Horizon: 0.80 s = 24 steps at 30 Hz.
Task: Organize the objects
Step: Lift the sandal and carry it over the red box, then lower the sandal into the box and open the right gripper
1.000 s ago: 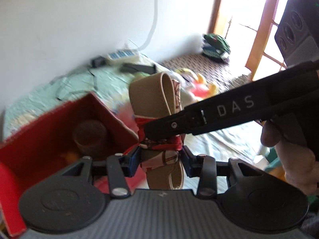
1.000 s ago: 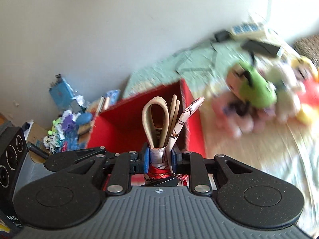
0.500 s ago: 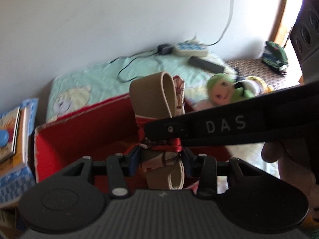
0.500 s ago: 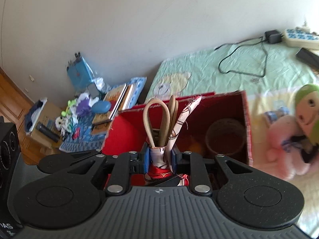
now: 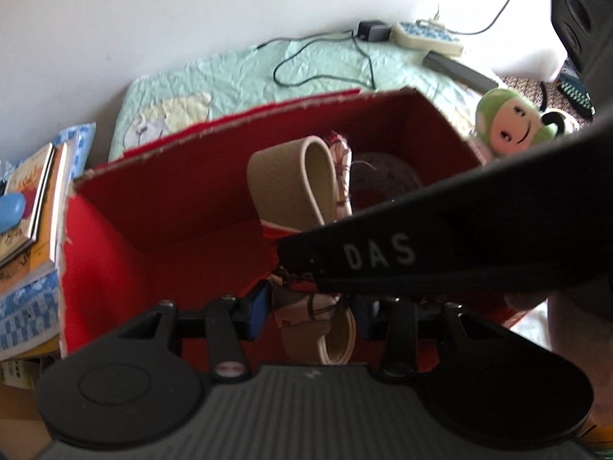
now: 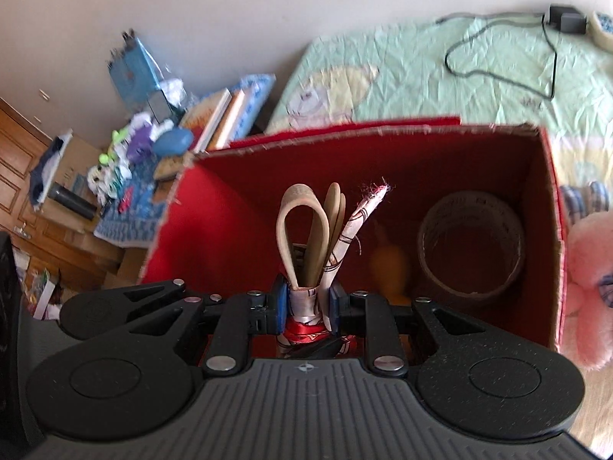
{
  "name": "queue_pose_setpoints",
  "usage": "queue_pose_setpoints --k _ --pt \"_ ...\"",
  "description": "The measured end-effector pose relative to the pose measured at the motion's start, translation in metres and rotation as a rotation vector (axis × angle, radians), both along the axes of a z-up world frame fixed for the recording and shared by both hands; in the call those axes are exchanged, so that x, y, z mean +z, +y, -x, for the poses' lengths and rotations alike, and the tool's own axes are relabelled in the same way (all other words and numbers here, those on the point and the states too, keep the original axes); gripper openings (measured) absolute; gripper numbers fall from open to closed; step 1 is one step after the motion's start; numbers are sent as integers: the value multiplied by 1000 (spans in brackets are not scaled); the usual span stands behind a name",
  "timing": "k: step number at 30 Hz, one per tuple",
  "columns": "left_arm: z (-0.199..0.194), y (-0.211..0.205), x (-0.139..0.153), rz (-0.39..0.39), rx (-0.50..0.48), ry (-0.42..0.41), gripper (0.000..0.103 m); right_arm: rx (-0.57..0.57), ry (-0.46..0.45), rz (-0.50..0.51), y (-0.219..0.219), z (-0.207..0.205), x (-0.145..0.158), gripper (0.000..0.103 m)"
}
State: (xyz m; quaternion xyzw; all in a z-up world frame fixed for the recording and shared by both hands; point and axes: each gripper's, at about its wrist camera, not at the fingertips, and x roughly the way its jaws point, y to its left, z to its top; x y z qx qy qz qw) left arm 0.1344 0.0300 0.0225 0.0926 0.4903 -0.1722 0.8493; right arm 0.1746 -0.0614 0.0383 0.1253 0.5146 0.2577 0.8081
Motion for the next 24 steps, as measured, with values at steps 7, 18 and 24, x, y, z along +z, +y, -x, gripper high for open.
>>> queue_pose_setpoints --k 7,18,24 --pt "-9 4 -21 -30 29 59 49 48 92 99 13 -24 -17 22" --pt "-11 12 -24 -79 47 31 65 102 166 232 30 -47 -42 23" --pt "-18 23 -28 -97 88 36 66 109 154 233 32 -45 -51 23"
